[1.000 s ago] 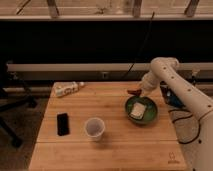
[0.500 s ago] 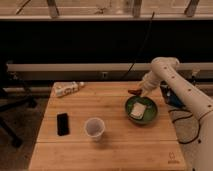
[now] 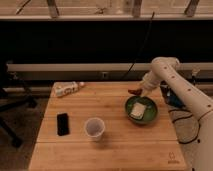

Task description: Place the pepper in the ceramic bowl

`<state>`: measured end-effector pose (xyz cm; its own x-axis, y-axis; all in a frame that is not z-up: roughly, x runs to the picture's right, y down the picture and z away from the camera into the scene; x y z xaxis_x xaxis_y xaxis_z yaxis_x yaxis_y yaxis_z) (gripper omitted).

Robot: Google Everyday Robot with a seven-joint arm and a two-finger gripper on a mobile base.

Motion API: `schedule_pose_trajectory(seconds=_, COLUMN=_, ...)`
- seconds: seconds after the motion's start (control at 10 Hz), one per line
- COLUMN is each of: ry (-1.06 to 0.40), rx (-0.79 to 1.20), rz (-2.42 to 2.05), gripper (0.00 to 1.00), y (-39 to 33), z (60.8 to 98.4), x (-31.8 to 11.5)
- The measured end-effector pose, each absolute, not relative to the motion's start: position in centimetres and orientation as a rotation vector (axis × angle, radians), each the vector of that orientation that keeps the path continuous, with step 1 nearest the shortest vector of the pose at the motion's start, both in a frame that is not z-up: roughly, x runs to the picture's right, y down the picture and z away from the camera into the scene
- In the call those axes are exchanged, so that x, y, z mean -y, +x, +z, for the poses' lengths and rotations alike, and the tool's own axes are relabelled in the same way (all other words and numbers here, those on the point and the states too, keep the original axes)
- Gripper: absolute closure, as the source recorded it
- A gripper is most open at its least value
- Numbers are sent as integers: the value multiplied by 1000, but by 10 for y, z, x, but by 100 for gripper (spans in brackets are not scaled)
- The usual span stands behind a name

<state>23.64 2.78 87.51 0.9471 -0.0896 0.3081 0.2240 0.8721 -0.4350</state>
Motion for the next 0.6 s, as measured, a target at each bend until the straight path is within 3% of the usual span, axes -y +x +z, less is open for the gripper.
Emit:
schedule_pose_trajectory(seconds=0.1, ry=-486, rx=288, rz=-168, gripper=100, y=237, z=875, x=-28)
schedule_pose_trajectory(seconds=0.3, ry=-489, rx=293, rz=-171, gripper=89, y=242, z=867, x=-25)
schedule_pose_trajectory(seconds=0.6, ry=-520, rx=303, rz=-163, gripper=57, y=249, z=855, x=-33)
